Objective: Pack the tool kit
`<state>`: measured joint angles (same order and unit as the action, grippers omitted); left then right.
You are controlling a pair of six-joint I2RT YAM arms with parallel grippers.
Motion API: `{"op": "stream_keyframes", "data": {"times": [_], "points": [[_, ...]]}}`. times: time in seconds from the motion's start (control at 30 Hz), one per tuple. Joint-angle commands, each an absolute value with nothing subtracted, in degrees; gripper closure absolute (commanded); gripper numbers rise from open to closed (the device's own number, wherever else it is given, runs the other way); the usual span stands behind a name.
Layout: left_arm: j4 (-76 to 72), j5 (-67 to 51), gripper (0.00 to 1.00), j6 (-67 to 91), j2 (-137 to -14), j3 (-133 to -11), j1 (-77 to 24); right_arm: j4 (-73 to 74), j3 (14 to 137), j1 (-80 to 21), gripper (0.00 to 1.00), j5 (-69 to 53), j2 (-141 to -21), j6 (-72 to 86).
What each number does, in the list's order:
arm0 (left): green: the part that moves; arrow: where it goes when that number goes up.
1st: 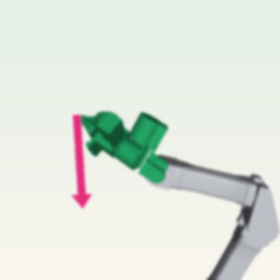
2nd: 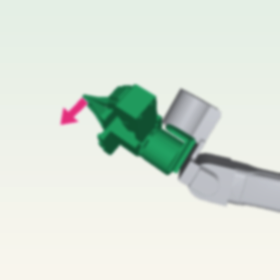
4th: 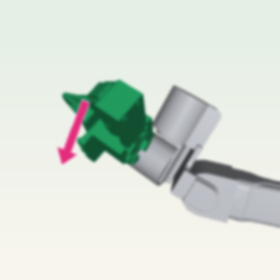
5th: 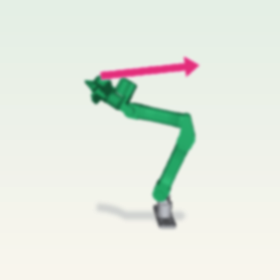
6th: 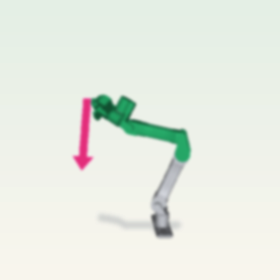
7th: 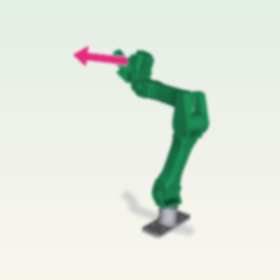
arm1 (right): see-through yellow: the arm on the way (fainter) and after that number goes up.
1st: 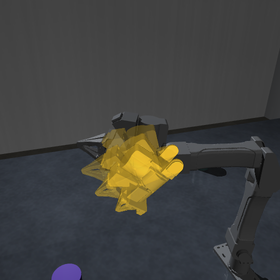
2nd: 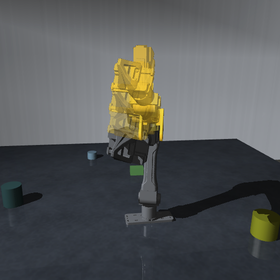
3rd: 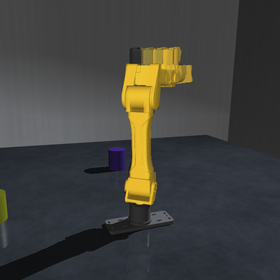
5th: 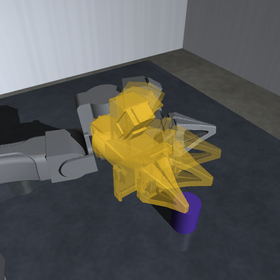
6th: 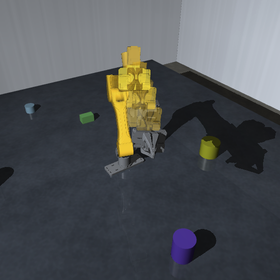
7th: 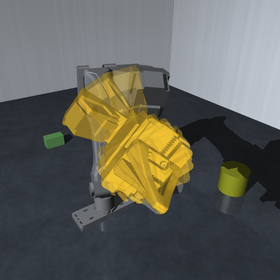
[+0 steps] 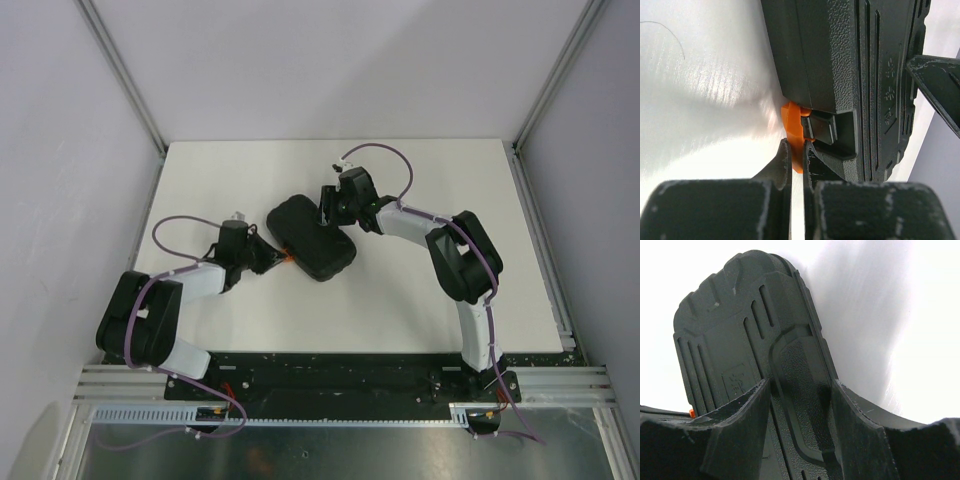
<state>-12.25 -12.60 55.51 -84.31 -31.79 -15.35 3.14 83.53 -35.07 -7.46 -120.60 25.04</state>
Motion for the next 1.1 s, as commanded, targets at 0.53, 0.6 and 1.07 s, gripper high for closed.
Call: {"op": "stream_keyframes", "data": {"times": [0.53,0.6,1.07], "points": [[-11.57,-14.62,1.0,54.18,-84.07,-44.04,-15.58,24.13,77.7,-38.44,0.46,-6.24,-130.19,21.46],[-10.47,-14.77,1.0,53.91,-84.04,-45.18,-15.56,24.1,77.72,-38.48,0.46,-6.24,-130.22,21.52],[-9.4,-17.11,1.0,53.11,-84.69,-50.67,-15.65,24.03,77.72,-39.14,0.46,-6.69,-130.35,21.52]]}}
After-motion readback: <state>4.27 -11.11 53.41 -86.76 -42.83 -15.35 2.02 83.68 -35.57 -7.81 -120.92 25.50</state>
